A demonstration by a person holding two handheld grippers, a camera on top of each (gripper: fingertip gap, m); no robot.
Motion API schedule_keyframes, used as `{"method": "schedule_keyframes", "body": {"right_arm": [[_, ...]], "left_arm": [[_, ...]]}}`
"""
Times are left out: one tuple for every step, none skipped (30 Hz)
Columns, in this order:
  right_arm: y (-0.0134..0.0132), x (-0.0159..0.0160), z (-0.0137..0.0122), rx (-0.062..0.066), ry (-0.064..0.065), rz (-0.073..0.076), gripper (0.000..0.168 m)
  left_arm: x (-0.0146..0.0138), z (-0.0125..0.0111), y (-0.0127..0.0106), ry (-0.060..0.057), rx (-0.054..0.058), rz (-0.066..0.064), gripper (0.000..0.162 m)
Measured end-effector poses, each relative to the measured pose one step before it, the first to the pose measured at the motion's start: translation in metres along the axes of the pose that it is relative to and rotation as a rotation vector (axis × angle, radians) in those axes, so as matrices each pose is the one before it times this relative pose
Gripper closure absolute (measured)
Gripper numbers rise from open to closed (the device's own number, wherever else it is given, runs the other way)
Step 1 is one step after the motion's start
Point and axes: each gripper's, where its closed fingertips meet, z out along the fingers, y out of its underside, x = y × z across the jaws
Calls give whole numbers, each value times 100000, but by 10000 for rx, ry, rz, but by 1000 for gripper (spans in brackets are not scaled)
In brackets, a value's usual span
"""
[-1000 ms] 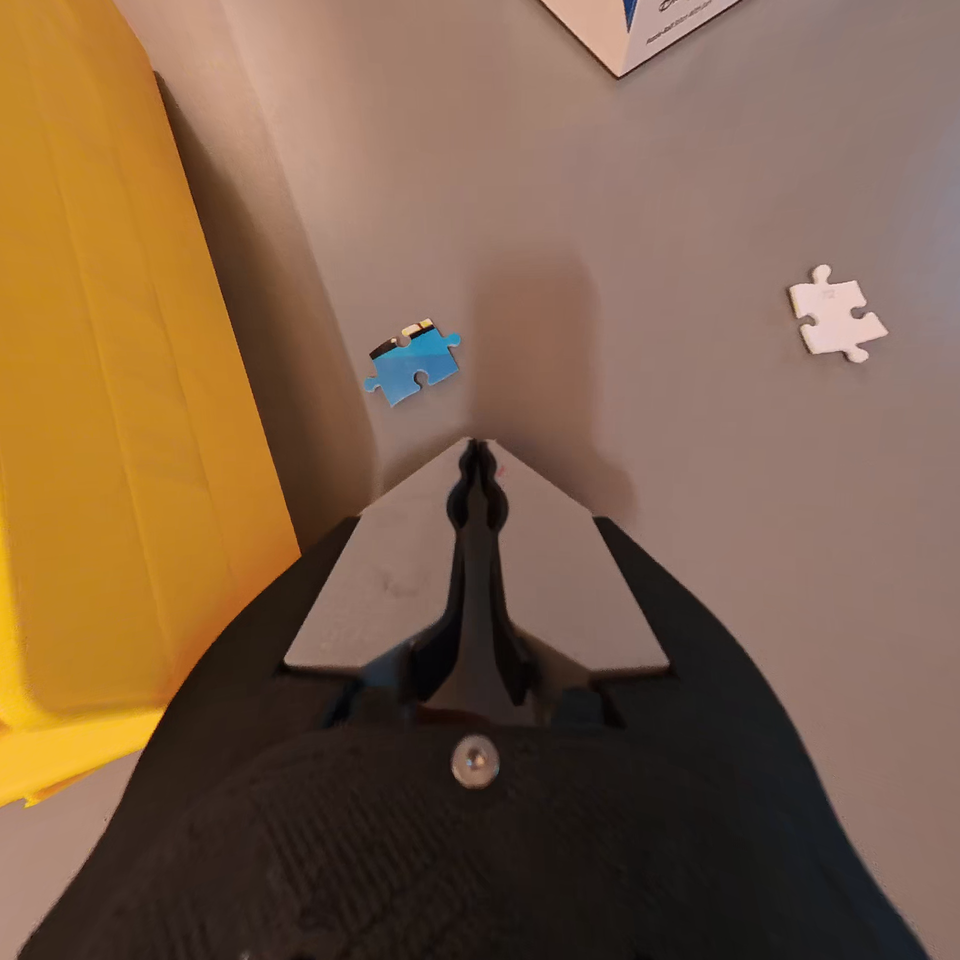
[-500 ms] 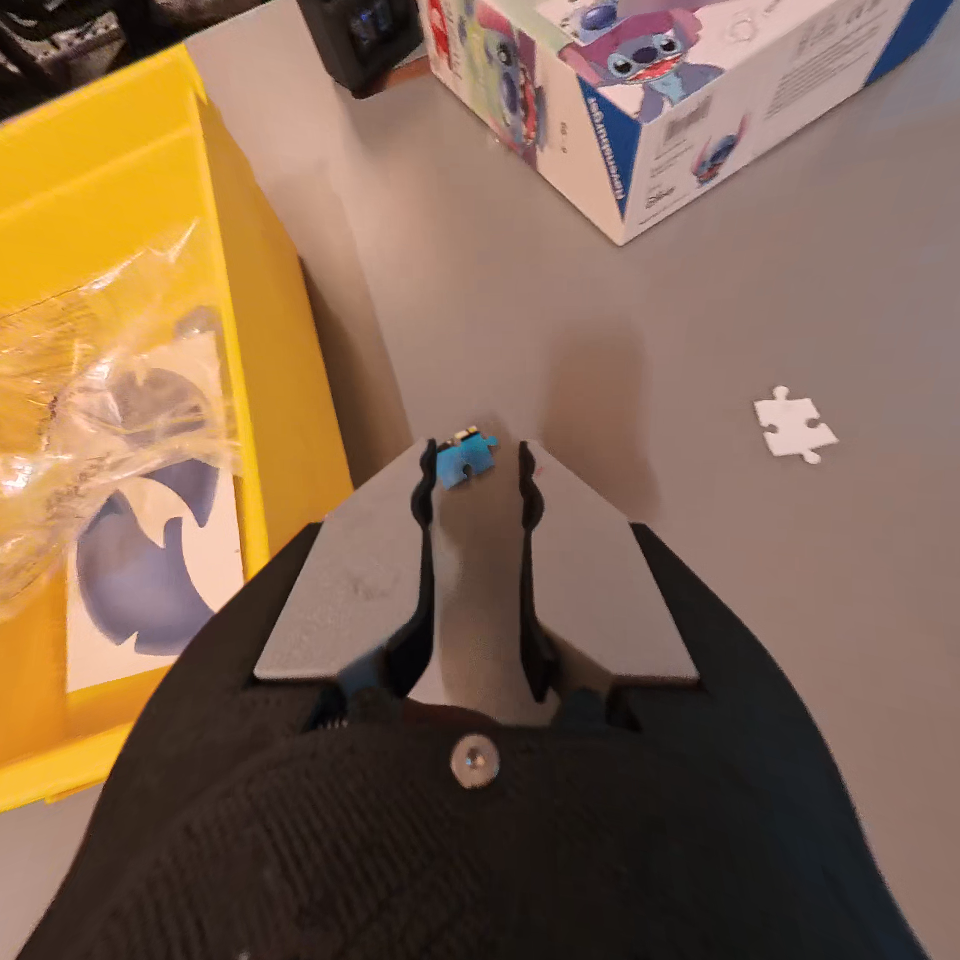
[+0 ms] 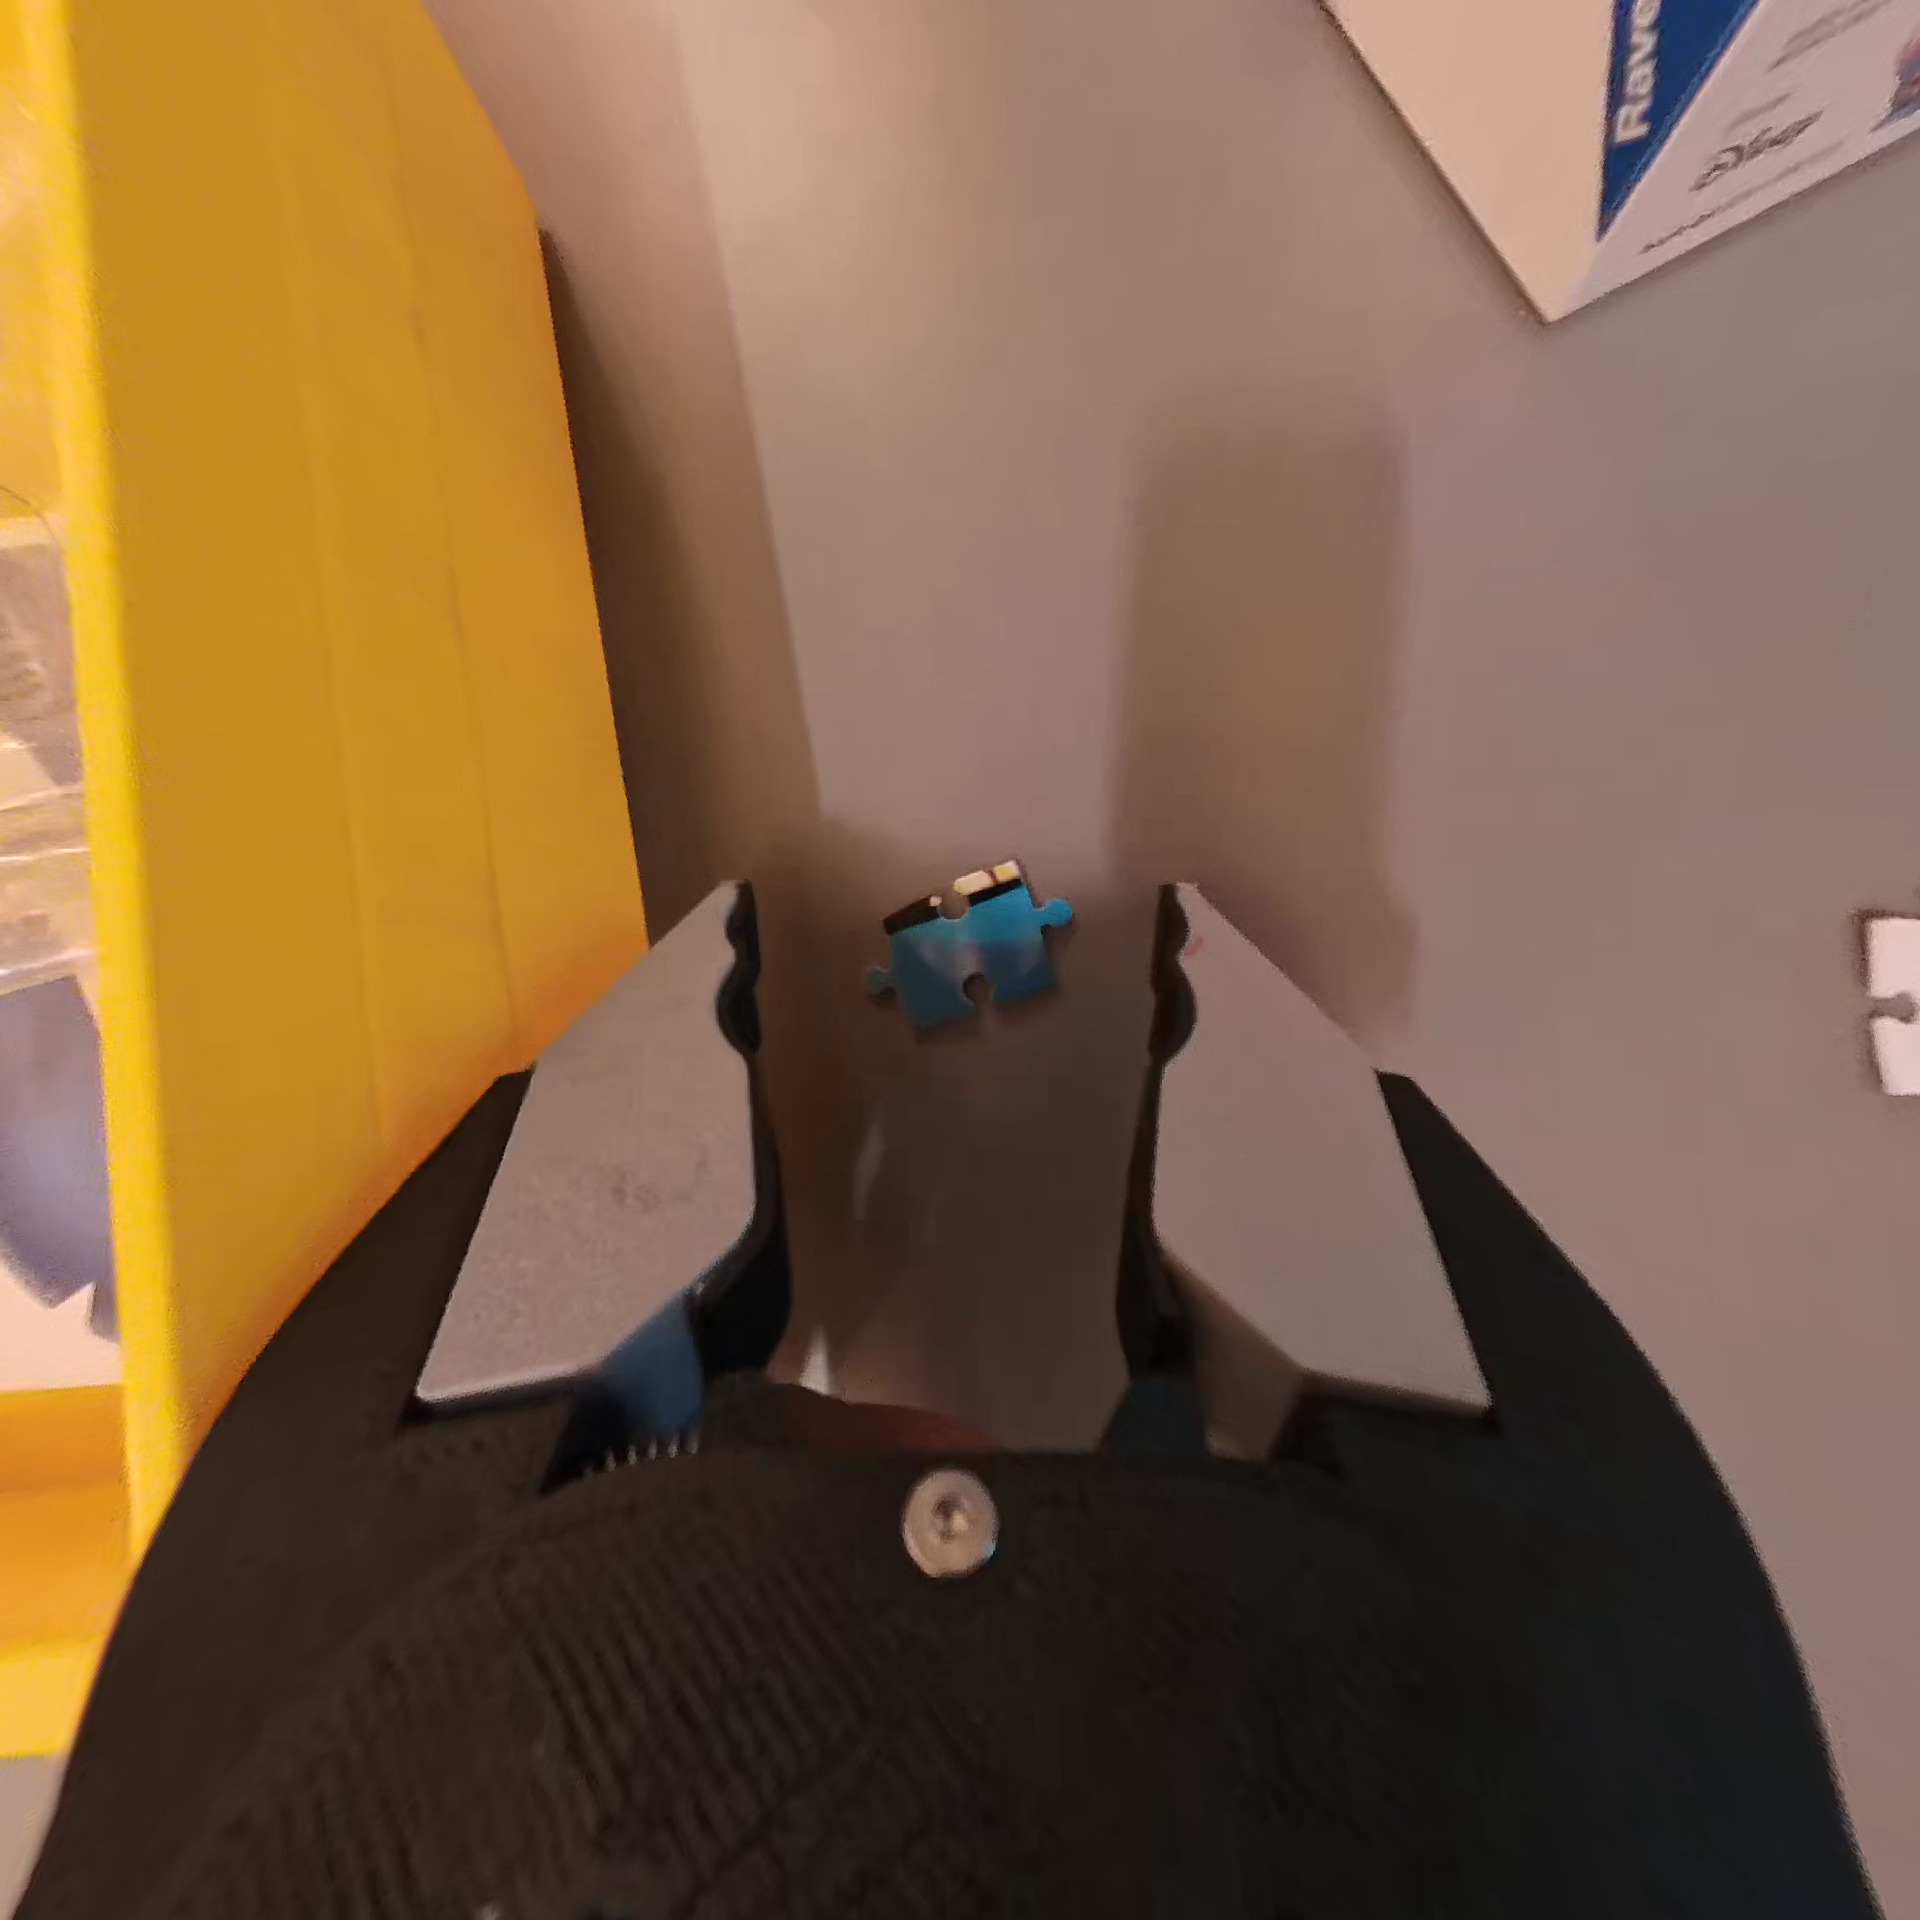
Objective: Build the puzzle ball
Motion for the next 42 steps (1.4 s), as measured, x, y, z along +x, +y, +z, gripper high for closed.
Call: {"method": "schedule_keyframes", "body": {"right_arm": [[-27,-17,-17,21,-5,-9,129],[-33,-15,-34,29,-3,-6,130],[-45,-7,-29,31,-2,-1,130],[-24,2,-23,23,-5,3,130],[-16,-8,-19,16,-9,3,130],[-19,-13,-24,17,-8,0,130],[-31,-10,-16,18,-4,-3,130],[-18,-24,-14,13,-4,-5,130],[-2,-20,-3,8,-4,-6,130],[-4,-11,-8,2,1,-6,130],[3,-6,8,-6,6,-7,130],[11,-3,4,-11,8,-7,130],[17,13,13,-8,15,-5,130],[3,24,6,-4,20,-1,130],[5,30,-3,-4,22,1,130],[7,18,4,-6,18,3,130],[10,31,6,-6,13,7,130],[10,16,6,-7,5,11,130],[3,8,7,0,-8,17,130],[-22,-6,-17,17,-27,28,130],[-36,8,-19,34,-46,47,130],[-74,42,-16,51,-48,68,130],[-85,72,-21,71,-51,82,130],[-121,58,-33,84,-63,96,130],[-148,42,-47,94,-61,106,130],[-216,-17,-43,107,-48,105,131],[-337,-218,-32,119,-101,123,131],[-544,-525,-9,129,-219,164,131],[-800,-878,23,146,-350,207,131],[-1037,-1195,61,163,-455,195,131],[-1152,-1419,109,158,-496,131,131],[-1174,-1576,179,111,-507,46,131],[-1153,-1644,248,61,-464,-43,131],[-1161,-1569,301,53,-365,-122,131],[-1168,-1526,355,64,-323,-150,130],[-1090,-1562,425,40,-371,-137,131],[-940,-1554,535,-34,-409,-102,131],[-781,-1433,610,-85,-396,-69,131],[-705,-1296,666,-97,-352,-52,131],[-614,-1107,674,-111,-300,-49,131],[-542,-889,649,-103,-216,-63,130],[-499,-677,547,-54,-139,-71,131]], "left_arm": [[31,57,31,162,-12,-153,88],[116,33,89,196,-18,-115,91],[255,-24,129,257,0,-84,98],[429,-111,191,344,-8,-22,110],[325,-140,203,255,15,-17,120],[167,-135,169,151,70,70,127],[21,-130,157,51,106,137,131],[-12,-82,90,38,138,97,131],[11,-39,24,37,124,64,131],[11,4,7,38,88,-8,131],[23,-8,-11,14,83,42,131],[27,-29,-10,-2,63,121,131],[52,-76,29,-34,46,190,132],[-17,-135,50,-125,43,233,132],[-46,-172,-41,-198,118,353,132],[151,-278,-289,-157,313,541,132],[111,-415,-440,-267,403,609,132],[-98,-524,-491,-424,361,649,132],[-42,-657,-741,-417,448,771,132],[-74,-823,-1101,-459,610,897,132],[-213,-911,-1308,-554,630,981,132],[-210,-977,-1518,-525,634,1069,132],[-283,-1022,-1810,-548,695,1117,132],[-488,-1017,-2048,-635,754,1101,132],[-656,-859,-1944,-623,636,937,132],[-509,-664,-1814,-389,522,679,133],[-55,-580,-1922,-33,607,432,133],[81,-572,-2045,54,684,283,133],[-31,-507,-1947,-31,583,210,133],[100,-551,-2002,48,615,248,133],[-218,-561,-1962,-156,594,231,133],[-298,-544,-1857,-156,505,133,133],[-39,-512,-1781,62,479,39,132],[-215,-503,-1657,-57,425,0,133],[-340,-508,-1643,-157,446,-40,133],[-62,-487,-1678,-1,479,-88,133],[12,-413,-1577,29,420,-84,133],[30,-323,-1431,0,337,1,133],[37,-293,-1385,-36,348,84,134],[-15,-254,-1340,-80,354,109,133],[-121,-198,-1250,-134,313,69,133],[-103,-138,-1103,-85,264,28,132]]}}
